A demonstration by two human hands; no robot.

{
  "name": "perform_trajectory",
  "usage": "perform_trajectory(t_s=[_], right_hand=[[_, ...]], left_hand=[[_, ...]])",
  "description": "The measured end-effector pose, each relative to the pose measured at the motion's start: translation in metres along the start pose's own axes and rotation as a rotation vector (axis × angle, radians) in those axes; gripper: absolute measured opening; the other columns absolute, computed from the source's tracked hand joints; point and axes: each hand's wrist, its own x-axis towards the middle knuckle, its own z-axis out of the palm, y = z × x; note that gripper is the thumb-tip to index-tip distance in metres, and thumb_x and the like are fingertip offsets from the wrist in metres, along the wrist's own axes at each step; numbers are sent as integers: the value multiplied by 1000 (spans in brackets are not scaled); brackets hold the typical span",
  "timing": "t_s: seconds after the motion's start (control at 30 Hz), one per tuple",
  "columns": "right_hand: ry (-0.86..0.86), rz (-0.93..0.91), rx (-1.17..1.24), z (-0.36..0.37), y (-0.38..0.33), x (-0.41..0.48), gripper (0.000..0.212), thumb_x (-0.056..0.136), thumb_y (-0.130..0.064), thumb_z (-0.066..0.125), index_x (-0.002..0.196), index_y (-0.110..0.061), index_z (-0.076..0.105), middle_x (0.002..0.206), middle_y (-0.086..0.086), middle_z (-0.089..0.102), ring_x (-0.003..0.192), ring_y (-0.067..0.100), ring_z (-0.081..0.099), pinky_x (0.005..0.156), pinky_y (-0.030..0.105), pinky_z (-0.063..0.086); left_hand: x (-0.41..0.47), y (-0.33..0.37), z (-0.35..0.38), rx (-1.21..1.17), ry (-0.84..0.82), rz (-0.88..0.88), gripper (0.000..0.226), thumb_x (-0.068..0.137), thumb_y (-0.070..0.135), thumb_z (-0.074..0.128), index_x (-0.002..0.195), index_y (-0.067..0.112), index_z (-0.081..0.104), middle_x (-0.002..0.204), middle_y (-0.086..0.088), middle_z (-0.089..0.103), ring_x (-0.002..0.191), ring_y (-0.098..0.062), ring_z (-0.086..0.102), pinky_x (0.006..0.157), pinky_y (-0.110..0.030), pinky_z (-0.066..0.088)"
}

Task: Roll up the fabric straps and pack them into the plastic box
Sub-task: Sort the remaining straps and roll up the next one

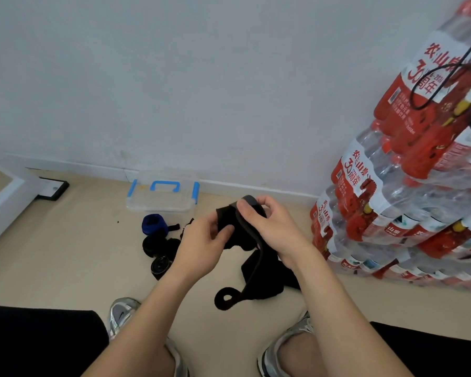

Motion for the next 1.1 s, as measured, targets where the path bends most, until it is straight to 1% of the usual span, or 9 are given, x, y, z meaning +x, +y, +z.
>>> perform_trajectory(t_s=[0.1, 0.23, 0.37, 0.5, 0.6, 0.7, 0.77, 0.9, 1.1], right_hand=[[47, -61, -181, -1, 4, 3, 30, 103, -51, 66, 103, -22, 76, 93, 0, 81, 84, 16, 77, 71, 32, 60], [-47, -75, -93, 4, 7, 0, 18, 102, -42, 69, 110, -32, 80, 95, 5, 84, 86, 26, 82, 70, 38, 65], [111, -133, -119, 7, 15, 3, 13, 105, -30, 69, 108, -29, 81, 96, -1, 84, 89, 19, 81, 76, 37, 65], [150, -6, 360, 7, 4, 1, 16, 107, -19, 65, 97, -17, 78, 76, 3, 73, 49, 11, 62, 42, 21, 45], [94, 78, 548, -6, -3, 3, 23, 107, -19, 65, 86, -15, 73, 65, 5, 54, 36, 9, 39, 34, 22, 31], [-79, 79, 217, -7, -3, -2, 22, 103, -25, 73, 85, -18, 83, 77, 5, 73, 44, 9, 56, 39, 22, 42], [-103, 56, 47, 2, 2, -4, 19, 101, -31, 76, 90, -18, 84, 86, 6, 81, 63, 14, 73, 57, 25, 56], [76, -15, -231, 19, 19, -1, 23, 95, -44, 80, 92, -21, 84, 86, -2, 83, 83, 19, 81, 84, 43, 66], [253, -108, -480, 24, 23, 2, 31, 85, -57, 84, 89, -27, 73, 85, -9, 78, 84, 12, 76, 81, 41, 64]], left_hand=[[4, -1, 0, -53, 72, -54, 26, 109, 16, 60, 126, 32, 70, 105, 11, 82, 102, -6, 77, 101, -40, 60], [5, 0, 4, -289, 83, -137, 27, 114, 18, 53, 131, 35, 65, 117, 11, 80, 111, -6, 76, 103, -37, 59], [4, 1, 6, -394, 82, -140, 33, 117, 17, 43, 135, 31, 67, 119, 2, 81, 114, -18, 77, 100, -41, 61], [7, -4, 3, -345, 94, -215, 28, 117, 23, 45, 127, 21, 71, 113, -3, 82, 112, -22, 77, 104, -49, 60], [10, -9, 0, -403, 119, -312, 29, 116, 27, 49, 128, 12, 70, 114, -11, 80, 108, -23, 77, 102, -46, 62], [13, -10, -2, -561, 95, -328, 34, 117, 24, 45, 134, 6, 68, 123, -15, 78, 118, -28, 75, 106, -44, 60], [14, -6, -2, -679, 35, -314, 35, 118, 17, 41, 135, 4, 68, 126, -17, 78, 123, -31, 73, 107, -46, 58], [14, 1, -4, -799, -5, -299, 41, 108, -1, 36, 137, 1, 65, 127, -26, 75, 121, -40, 73, 104, -53, 60], [12, 2, -2, -754, 73, -285, 36, 109, 0, 38, 129, -1, 67, 121, -24, 78, 121, -40, 73, 103, -50, 60]])
